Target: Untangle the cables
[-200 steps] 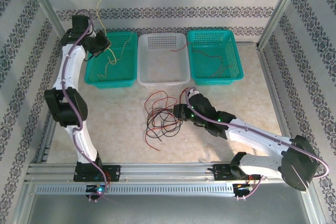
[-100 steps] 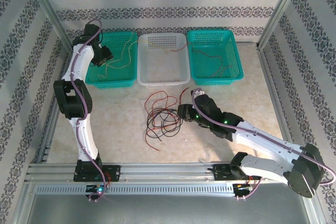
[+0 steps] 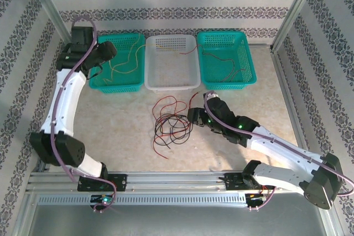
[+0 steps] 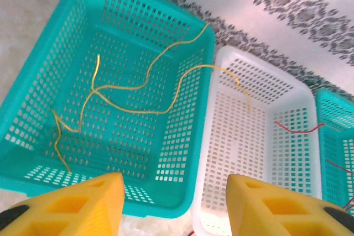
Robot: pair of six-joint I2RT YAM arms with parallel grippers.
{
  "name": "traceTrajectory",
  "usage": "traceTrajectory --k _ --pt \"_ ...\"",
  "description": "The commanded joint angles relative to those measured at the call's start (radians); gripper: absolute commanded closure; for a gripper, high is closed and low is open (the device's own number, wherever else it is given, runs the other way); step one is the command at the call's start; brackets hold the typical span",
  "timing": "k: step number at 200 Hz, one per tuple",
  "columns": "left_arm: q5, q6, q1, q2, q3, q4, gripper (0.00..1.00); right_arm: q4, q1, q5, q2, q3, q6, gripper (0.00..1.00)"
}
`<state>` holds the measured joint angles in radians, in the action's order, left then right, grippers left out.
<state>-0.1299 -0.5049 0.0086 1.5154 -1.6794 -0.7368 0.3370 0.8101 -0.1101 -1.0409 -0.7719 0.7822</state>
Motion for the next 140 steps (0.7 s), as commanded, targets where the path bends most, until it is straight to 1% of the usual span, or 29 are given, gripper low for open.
traceTrajectory --k 1,11,22,35,45,66,95,122,140 --pt "-0.076 0.085 0.008 0.102 0.026 0.066 0.53 0.032 0.017 -0.03 -0.012 -0.052 -0.004 0.45" --pt "-0.159 0.111 0.007 0.151 0.012 0.107 0.54 0.032 0.018 -0.03 -0.017 -0.057 -0.005 0.45" --pt "-0.226 0.127 0.008 0.229 -0.026 0.13 0.57 0.031 0.018 -0.033 -0.023 -0.058 -0.004 0.45" --pt "-0.254 0.148 0.007 0.346 -0.122 0.087 0.66 0.023 0.018 -0.037 -0.026 -0.047 0.003 0.45" --pt "-0.285 0.163 0.007 0.432 -0.194 0.07 0.68 0.012 0.019 -0.037 -0.025 -0.035 0.007 0.45" --pt "-0.307 0.179 0.008 0.592 -0.317 0.066 0.64 -0.01 0.018 -0.048 -0.025 -0.003 0.012 0.44" --pt "-0.308 0.177 0.007 0.785 -0.526 0.03 0.6 -0.027 0.011 -0.048 -0.037 0.024 0.014 0.44" --pt "-0.309 0.151 0.006 0.922 -0.703 0.005 0.59 -0.064 -0.011 -0.019 -0.044 0.051 0.012 0.44" --pt "-0.285 0.142 0.006 0.987 -0.784 -0.009 0.58 -0.074 -0.032 0.002 -0.048 0.059 0.011 0.44"
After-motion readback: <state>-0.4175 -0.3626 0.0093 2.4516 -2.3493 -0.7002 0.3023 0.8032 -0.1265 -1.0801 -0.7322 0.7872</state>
